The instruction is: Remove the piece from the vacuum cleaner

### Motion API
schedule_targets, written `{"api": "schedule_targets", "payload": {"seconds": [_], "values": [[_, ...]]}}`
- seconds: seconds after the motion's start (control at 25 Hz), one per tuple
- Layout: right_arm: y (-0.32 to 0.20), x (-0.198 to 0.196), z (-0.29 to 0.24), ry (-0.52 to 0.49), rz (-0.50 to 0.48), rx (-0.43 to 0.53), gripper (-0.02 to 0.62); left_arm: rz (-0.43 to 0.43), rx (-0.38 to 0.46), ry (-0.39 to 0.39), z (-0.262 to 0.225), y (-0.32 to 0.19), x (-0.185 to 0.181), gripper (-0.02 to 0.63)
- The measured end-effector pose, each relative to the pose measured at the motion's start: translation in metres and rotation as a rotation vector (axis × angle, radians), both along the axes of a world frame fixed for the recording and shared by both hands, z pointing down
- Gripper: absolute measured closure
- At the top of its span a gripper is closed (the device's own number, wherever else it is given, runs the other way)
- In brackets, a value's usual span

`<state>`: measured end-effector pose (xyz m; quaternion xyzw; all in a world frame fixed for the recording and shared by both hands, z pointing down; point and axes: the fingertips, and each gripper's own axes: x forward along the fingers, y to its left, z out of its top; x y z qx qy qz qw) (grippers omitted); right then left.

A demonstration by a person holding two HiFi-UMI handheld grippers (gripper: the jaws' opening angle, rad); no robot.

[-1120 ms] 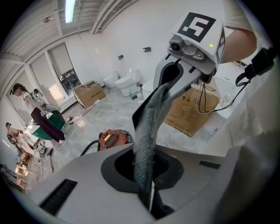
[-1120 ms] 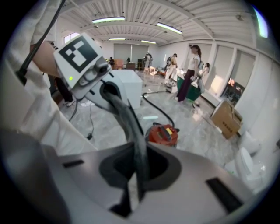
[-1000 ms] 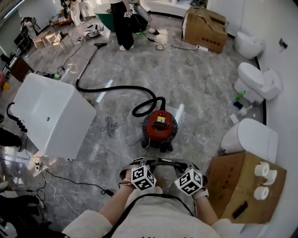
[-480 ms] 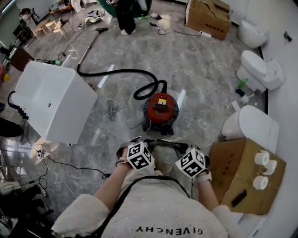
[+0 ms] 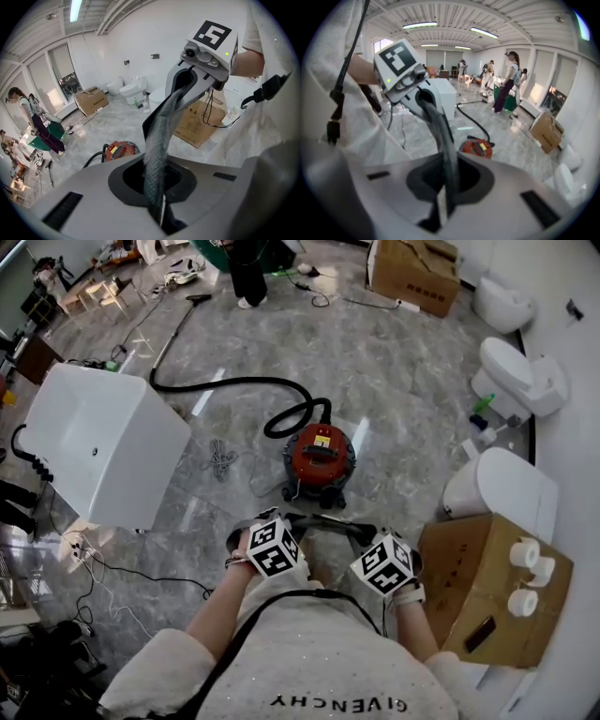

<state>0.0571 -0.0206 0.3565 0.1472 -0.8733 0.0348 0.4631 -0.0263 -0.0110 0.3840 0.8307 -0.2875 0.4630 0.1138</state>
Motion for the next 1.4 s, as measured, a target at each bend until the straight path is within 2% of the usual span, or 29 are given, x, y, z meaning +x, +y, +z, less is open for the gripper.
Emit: {"api": "schedule_targets", "payload": {"seconds": [0.4,1.4], "values": [[-0.001,-0.004,-0.01,0.006,-0.016,0.007,0.566,-0.01,-0.017,0.03,-0.01,0.001,-0.003,0.571],[0.008,-0.004,-0.002,0.027,-0.023,-0.017,0.568,0.008,-0.062,0.036,-0.003,0.013,-0.002,0.571]]}}
